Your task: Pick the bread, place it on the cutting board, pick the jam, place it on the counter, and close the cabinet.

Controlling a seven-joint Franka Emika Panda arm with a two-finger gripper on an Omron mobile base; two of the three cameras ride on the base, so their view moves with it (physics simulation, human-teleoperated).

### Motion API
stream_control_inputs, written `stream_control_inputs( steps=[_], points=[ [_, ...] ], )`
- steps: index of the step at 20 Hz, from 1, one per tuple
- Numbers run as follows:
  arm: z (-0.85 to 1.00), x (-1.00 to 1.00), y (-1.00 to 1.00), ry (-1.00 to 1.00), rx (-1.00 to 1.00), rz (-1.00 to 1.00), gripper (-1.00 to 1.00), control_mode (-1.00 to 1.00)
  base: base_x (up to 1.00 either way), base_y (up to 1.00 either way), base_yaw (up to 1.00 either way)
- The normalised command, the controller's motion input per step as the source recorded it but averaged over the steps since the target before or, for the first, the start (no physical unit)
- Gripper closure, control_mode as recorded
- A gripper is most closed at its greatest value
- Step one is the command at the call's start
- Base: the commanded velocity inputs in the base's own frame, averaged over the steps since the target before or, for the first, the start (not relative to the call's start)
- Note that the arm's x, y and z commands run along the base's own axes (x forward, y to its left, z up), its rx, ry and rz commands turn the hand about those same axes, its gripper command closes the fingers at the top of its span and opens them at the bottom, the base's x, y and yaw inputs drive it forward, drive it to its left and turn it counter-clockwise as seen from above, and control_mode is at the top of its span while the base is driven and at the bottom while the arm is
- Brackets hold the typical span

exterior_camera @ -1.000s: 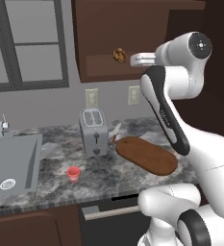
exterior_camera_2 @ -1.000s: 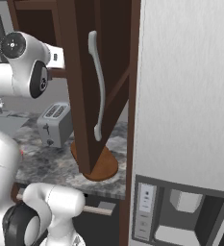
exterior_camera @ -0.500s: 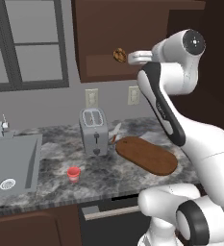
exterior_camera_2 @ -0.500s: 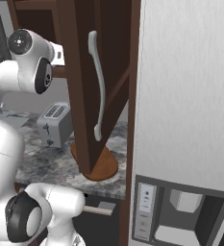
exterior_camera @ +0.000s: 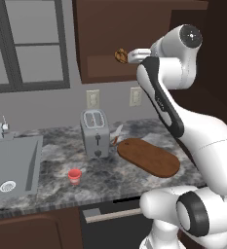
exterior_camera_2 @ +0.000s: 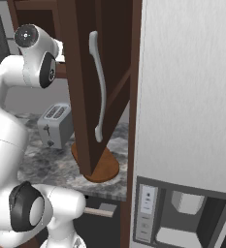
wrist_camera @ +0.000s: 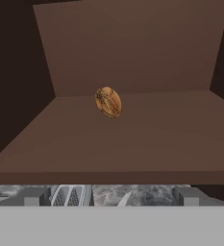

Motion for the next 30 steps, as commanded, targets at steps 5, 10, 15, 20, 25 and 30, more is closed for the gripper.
stream_control_inputs(
  steps=[5,10,15,20,25,30],
  points=[
    [0.00,0.21,0.00,0.00,0.00,0.00,-1.00,-1.00,0.00,0.00,0.00],
    [-0.01,0.20,0.00,0.00,-0.01,0.00,-1.00,-1.00,0.00,0.00,0.00],
    [-0.01,0.22,0.00,0.00,-0.02,0.00,-1.00,-1.00,0.00,0.00,0.00],
    [0.00,0.26,0.00,0.00,0.00,0.00,-1.00,-1.00,0.00,0.00,0.00],
    [-0.02,0.30,0.00,0.00,-0.01,0.00,-1.00,-1.00,0.00,0.00,0.00],
    [-0.04,0.33,0.00,0.00,-0.01,0.00,-1.00,-1.00,0.00,0.00,0.00]
  ],
)
